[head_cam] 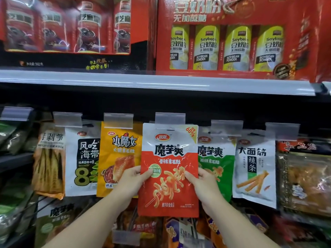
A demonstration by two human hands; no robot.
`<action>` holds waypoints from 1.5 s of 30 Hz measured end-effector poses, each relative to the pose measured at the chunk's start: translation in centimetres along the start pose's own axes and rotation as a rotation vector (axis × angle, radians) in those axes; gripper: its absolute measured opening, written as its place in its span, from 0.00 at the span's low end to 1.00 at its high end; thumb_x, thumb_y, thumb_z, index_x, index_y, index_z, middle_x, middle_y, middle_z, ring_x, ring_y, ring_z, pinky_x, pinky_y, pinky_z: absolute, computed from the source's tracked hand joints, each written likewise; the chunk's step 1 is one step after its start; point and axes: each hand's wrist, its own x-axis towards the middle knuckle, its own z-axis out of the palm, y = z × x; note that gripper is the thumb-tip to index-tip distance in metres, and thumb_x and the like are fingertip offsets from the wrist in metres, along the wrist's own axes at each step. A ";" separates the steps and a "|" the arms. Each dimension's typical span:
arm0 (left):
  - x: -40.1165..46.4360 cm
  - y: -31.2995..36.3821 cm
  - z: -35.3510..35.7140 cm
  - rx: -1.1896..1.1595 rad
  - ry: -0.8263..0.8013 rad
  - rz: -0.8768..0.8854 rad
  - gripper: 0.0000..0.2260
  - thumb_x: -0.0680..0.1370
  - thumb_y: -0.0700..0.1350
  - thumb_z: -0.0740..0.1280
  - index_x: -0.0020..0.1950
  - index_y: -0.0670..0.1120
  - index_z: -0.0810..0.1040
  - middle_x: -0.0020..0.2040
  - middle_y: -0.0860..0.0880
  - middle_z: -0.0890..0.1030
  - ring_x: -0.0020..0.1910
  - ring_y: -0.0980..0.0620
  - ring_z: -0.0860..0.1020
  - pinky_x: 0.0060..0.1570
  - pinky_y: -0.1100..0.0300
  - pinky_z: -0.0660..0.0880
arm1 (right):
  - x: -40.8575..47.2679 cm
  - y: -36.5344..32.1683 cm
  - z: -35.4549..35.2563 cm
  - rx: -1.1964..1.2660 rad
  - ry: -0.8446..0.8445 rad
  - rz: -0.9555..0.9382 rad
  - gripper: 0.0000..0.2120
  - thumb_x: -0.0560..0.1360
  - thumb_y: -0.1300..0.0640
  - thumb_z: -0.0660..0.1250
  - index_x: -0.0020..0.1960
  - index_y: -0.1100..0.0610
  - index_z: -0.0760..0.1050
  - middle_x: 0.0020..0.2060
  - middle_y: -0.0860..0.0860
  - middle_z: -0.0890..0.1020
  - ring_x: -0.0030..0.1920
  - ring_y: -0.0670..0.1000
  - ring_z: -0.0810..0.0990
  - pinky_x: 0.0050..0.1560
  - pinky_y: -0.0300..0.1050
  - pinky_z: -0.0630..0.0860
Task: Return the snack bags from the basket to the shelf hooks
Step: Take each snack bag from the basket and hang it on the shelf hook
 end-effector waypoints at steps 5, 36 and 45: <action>0.5 -0.2 -0.1 -0.015 0.008 0.039 0.08 0.77 0.48 0.69 0.53 0.46 0.81 0.44 0.49 0.87 0.43 0.48 0.86 0.44 0.52 0.80 | 0.3 0.0 0.0 -0.009 -0.003 -0.030 0.05 0.77 0.58 0.68 0.51 0.52 0.80 0.43 0.51 0.87 0.40 0.52 0.86 0.36 0.46 0.82; 4.2 -2.2 -0.4 0.303 0.222 0.169 0.08 0.79 0.50 0.66 0.51 0.47 0.81 0.47 0.51 0.84 0.45 0.53 0.82 0.43 0.58 0.80 | 4.0 1.7 0.1 -0.492 0.164 -0.147 0.09 0.76 0.57 0.69 0.54 0.52 0.73 0.44 0.45 0.81 0.44 0.48 0.82 0.48 0.51 0.82; 0.1 -4.7 -4.6 1.163 0.315 0.361 0.13 0.79 0.59 0.58 0.58 0.58 0.78 0.50 0.57 0.84 0.48 0.53 0.82 0.37 0.60 0.77 | 0.3 2.6 -0.1 -1.263 0.098 -0.510 0.22 0.79 0.53 0.60 0.72 0.55 0.63 0.69 0.50 0.66 0.70 0.52 0.62 0.71 0.47 0.62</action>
